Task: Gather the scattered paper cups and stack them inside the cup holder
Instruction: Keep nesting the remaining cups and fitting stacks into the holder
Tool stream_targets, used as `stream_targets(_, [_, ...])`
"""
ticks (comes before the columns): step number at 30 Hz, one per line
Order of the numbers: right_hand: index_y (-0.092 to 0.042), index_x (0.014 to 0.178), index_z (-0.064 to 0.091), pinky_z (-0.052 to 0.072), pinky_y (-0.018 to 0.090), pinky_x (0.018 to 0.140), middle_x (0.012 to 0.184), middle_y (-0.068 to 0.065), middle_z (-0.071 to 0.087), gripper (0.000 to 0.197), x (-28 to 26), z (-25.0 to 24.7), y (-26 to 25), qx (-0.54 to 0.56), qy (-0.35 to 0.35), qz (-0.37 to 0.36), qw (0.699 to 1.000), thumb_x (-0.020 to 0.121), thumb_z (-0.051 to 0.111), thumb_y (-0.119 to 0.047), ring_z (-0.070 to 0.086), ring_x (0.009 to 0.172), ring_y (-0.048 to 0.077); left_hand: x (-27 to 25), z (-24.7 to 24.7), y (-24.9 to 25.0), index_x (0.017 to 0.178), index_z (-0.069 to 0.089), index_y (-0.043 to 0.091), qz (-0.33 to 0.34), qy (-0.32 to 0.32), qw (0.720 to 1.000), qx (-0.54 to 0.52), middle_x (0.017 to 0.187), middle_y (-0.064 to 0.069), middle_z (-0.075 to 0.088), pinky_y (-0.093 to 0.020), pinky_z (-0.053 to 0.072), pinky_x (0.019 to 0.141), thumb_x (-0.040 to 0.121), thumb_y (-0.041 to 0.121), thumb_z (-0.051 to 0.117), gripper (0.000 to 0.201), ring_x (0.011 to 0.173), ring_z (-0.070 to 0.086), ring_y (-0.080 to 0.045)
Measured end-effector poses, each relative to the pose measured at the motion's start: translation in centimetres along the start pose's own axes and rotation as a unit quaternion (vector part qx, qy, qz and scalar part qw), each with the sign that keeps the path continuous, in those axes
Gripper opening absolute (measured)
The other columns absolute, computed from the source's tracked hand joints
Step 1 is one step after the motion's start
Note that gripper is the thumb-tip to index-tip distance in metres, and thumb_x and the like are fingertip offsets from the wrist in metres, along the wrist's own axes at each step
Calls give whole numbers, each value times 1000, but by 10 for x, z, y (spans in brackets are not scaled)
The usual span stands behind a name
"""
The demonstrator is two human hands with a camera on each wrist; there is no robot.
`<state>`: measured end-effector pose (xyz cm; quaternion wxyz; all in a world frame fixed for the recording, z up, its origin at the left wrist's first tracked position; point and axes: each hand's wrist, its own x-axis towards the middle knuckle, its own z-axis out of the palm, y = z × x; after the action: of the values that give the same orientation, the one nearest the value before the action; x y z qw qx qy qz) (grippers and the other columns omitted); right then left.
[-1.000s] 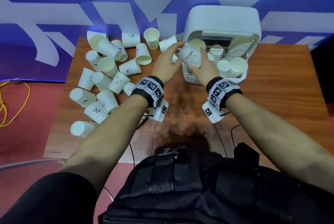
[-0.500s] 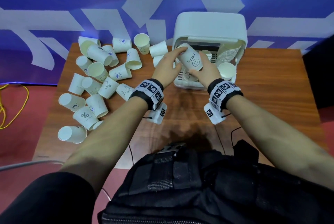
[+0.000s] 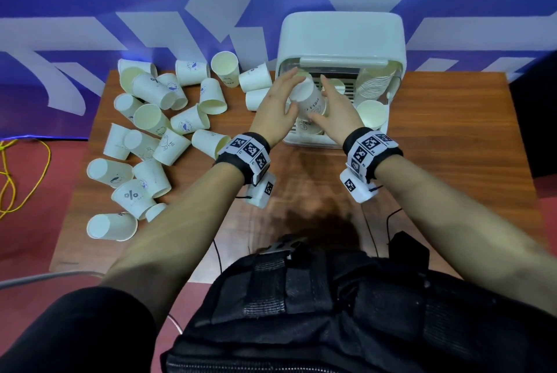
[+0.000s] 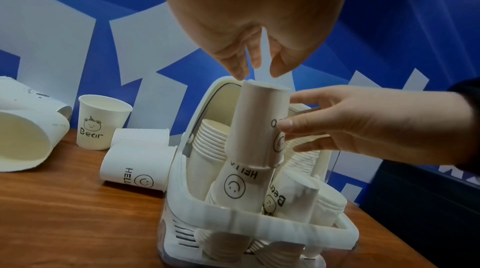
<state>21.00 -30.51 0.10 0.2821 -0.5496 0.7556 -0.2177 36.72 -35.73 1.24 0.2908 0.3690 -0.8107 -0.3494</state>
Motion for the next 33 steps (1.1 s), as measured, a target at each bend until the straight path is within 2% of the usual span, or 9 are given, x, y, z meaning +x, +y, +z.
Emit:
stream_targets(4, [-24,152,9,39,36,96,136,14,50,77,-4,-2,2,-9,1,-26,1000,91,57,-22,45,125,29,-1,9,-3,135,48,9,-28,-36,999,2,148,-11,39,-29,27,114,85,-4,46,51,137,36,-22])
stream_targets(6, [-28,151,16,39,36,99,138,12,48,71,-3,-2,6,-8,0,-29,1000,92,55,-20,45,126,27,0,13,-6,134,50,9,-35,-47,998,11,145,-11,43,-32,31,113,84,-3,46,51,134,41,-22])
stream_targets(9, [-24,146,34,33,31,104,140,10,45,57,-2,-2,12,-14,-10,-41,999,93,52,-15,41,129,24,0,18,-11,133,50,9,-52,-38,998,27,146,-10,42,-26,30,111,82,-5,47,53,135,39,-22])
stream_targets(16, [-30,147,30,34,25,100,144,5,41,62,-1,-1,20,36,2,-58,998,92,46,-6,42,127,19,2,21,-10,135,49,10,-51,-60,997,12,135,-6,54,-24,37,103,86,0,48,50,123,50,-18])
stream_targets(19, [-22,139,46,31,23,101,139,7,48,49,0,3,24,22,15,-59,998,93,44,-5,45,125,21,1,22,-15,128,54,7,-42,-41,997,44,130,-10,55,-24,32,103,85,-2,48,45,122,48,-23])
stream_targets(21, [-13,134,53,29,26,106,137,9,50,42,2,7,29,-9,4,-58,998,94,43,-5,43,128,24,0,24,-24,131,53,8,-61,-70,993,72,135,-10,53,-25,31,105,87,-1,48,45,127,46,-24])
stream_targets(23, [-13,137,49,28,32,110,139,9,49,45,3,12,34,-47,-9,-64,997,94,42,-4,38,131,26,-4,27,-33,136,49,9,-59,-116,987,90,143,-8,47,-28,29,111,87,0,50,49,133,41,-23])
stream_targets(28, [-20,147,32,34,44,107,144,3,45,53,1,20,35,-113,-13,-49,992,95,40,-10,25,140,31,-15,32,-51,147,34,11,-14,-172,980,97,157,-4,25,-6,11,108,83,-8,51,70,143,26,-17])
stream_targets(33, [-17,149,26,33,43,106,142,5,45,56,2,21,26,-154,-23,-34,987,95,39,-13,20,142,32,-12,28,-51,150,29,15,-29,-187,979,81,159,-1,20,-7,11,109,83,-7,52,74,144,22,-14])
